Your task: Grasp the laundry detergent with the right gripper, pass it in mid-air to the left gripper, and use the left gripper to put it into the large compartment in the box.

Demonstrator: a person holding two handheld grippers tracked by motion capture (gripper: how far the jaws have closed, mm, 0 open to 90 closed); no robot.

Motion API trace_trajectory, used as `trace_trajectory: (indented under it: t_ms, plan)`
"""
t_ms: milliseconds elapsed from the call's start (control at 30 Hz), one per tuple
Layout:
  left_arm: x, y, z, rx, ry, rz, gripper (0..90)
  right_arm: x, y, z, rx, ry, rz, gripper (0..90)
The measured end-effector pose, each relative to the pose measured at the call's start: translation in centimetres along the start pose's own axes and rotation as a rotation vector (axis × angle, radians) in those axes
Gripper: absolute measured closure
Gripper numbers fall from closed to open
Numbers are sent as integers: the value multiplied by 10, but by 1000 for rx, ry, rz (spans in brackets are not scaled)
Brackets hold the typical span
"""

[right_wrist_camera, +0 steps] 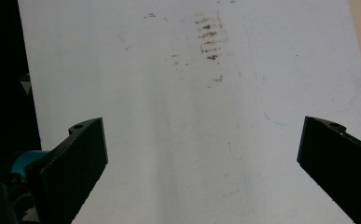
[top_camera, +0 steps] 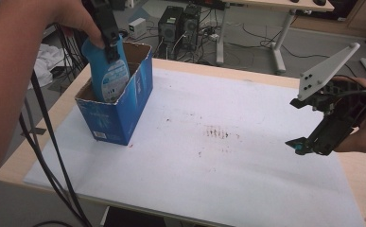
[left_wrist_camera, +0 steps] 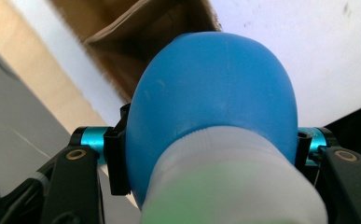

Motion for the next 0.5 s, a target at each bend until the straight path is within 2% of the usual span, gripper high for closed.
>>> trace_trajectory:
  t_ms: [67, 200, 367, 500]
  plan:
    - [3, 0, -10, 12, -19, -38, 376, 1, -1, -1, 4, -1, -5, 9]
    - [7, -2, -28, 34, -22, -160, 376, 2, -3, -2, 1, -6, -7, 9]
    - [13, -5, -50, 62, -17, -263, 376, 5, -5, -4, 0, -17, -8, 9]
    - [15, -6, -66, 68, -13, -294, 376, 6, -7, -6, -4, -28, -8, 9]
Point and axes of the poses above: each handheld gripper's, and its own axes: z roughly backward along the jaws, x roughly out of its underside, y roughly to its right, the point moved 9 cm from there along -z, roughly forward along the jaws, and after that the axes turned 13 degrees about y, right-handed, at the moved point
